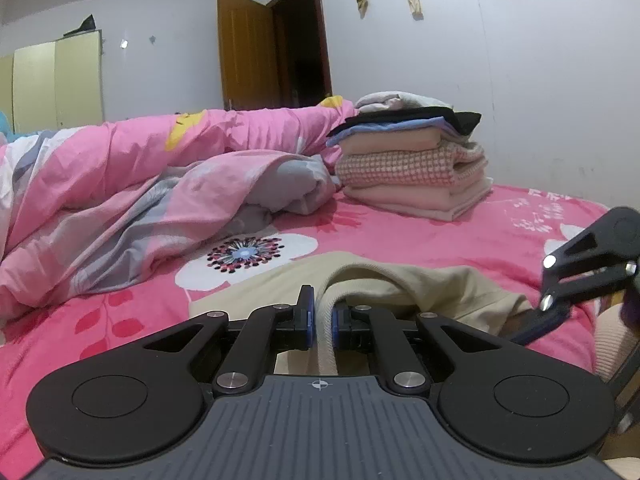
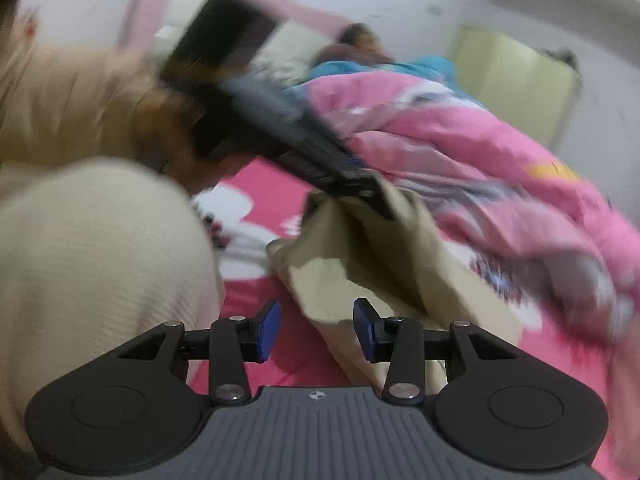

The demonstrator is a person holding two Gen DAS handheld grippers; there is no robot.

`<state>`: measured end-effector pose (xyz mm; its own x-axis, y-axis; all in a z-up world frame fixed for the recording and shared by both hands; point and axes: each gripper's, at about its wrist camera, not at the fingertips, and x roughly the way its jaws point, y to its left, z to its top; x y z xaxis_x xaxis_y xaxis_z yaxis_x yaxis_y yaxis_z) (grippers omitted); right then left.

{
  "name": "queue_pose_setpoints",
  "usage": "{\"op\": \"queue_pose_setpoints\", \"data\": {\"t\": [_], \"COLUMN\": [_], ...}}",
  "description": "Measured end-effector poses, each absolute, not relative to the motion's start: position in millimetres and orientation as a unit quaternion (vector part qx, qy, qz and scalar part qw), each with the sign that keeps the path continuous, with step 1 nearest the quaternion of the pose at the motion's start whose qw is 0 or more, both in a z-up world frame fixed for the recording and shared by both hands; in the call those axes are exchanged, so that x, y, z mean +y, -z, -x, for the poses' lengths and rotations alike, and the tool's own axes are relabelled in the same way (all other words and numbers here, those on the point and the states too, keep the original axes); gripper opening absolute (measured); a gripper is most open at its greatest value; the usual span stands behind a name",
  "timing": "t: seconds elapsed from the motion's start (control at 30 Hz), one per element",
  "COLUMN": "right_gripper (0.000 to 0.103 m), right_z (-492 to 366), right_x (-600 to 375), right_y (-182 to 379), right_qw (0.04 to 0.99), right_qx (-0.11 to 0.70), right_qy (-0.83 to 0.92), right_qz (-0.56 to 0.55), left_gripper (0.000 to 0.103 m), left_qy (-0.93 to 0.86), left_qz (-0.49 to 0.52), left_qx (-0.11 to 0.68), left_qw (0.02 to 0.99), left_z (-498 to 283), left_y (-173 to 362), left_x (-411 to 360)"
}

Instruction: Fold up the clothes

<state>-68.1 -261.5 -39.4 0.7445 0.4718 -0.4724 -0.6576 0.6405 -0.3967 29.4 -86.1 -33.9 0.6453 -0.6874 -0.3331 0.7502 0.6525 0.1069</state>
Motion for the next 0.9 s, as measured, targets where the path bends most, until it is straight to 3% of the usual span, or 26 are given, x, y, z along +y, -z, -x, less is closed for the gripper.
{"op": "queue_pose_setpoints", "data": {"t": [0.03, 0.07, 0.1, 0.13, 0.47, 0.7, 0.8, 0.9], "right_gripper": [0.040, 0.032, 0.004, 0.000, 0.000, 0.000, 0.000, 0.000], "right_z": [67, 65, 62, 59, 22, -4, -8, -8], "right_x": [-256, -253, -253, -252, -295, -293, -286, -280], "right_y": [44, 46, 46, 46, 13, 19, 24, 27], "right_qw": [0.884, 0.880, 0.878, 0.877, 0.912, 0.924, 0.929, 0.934], "right_qx": [0.162, 0.162, 0.166, 0.171, 0.183, 0.206, 0.210, 0.205], "right_qy": [-0.318, -0.320, -0.325, -0.329, -0.337, -0.305, -0.285, -0.265], "right_qz": [0.301, 0.311, 0.309, 0.307, 0.146, 0.103, 0.107, 0.122], "left_gripper": [0.008, 0.008, 0.008, 0.008, 0.009, 0.009, 0.015, 0.028], "left_qy": [0.400, 0.400, 0.400, 0.400, 0.408, 0.415, 0.412, 0.407], "left_qz": [-0.118, -0.118, -0.118, -0.119, -0.115, -0.110, -0.109, -0.088], "left_qx": [0.134, 0.134, 0.135, 0.135, 0.139, 0.142, 0.150, 0.151], "left_qw": [0.899, 0.899, 0.899, 0.899, 0.895, 0.892, 0.892, 0.897], "left_z": [-29, -29, -29, -29, -30, -29, -30, -29], "left_y": [34, 34, 35, 35, 37, 38, 37, 34], "left_x": [-86, -85, -85, -85, -81, -78, -75, -62]}}
